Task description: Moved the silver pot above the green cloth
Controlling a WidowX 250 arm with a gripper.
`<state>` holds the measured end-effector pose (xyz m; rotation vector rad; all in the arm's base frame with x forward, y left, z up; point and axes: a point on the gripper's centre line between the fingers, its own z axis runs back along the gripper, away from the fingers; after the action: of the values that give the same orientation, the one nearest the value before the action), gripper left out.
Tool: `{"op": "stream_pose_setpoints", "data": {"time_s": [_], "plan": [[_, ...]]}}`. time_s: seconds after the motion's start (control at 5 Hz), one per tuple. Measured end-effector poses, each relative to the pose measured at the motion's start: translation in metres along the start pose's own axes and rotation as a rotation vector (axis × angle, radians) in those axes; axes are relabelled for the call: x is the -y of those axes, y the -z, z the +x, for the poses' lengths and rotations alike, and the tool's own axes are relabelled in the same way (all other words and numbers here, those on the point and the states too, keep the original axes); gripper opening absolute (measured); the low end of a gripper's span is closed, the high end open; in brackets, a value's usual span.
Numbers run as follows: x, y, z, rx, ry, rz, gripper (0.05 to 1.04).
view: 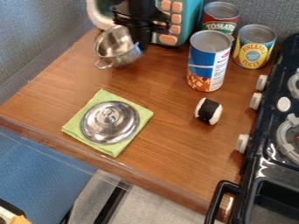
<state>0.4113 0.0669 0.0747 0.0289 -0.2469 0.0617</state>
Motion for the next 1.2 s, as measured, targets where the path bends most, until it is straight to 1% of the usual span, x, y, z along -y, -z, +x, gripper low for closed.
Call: {"op": "stream_pose_setpoints", "data": {"time_s": [0.2, 0.4, 0.6, 0.8, 1.0, 1.2], "plan": [[0.019, 0.014, 0.002, -0.025, 0.041, 0.002, 0.07], [0.029, 0.021, -0.002, -0.047, 0.064, 0.008, 0.07], [0.032, 0.027, -0.007, -0.07, 0.07, 0.012, 0.07], [0.031, 0.03, -0.015, -0.095, 0.066, 0.015, 0.07], [0.031, 0.027, -0.027, -0.118, 0.067, 0.015, 0.07], [0.03, 0.021, -0.033, -0.122, 0.053, 0.008, 0.096]]}}
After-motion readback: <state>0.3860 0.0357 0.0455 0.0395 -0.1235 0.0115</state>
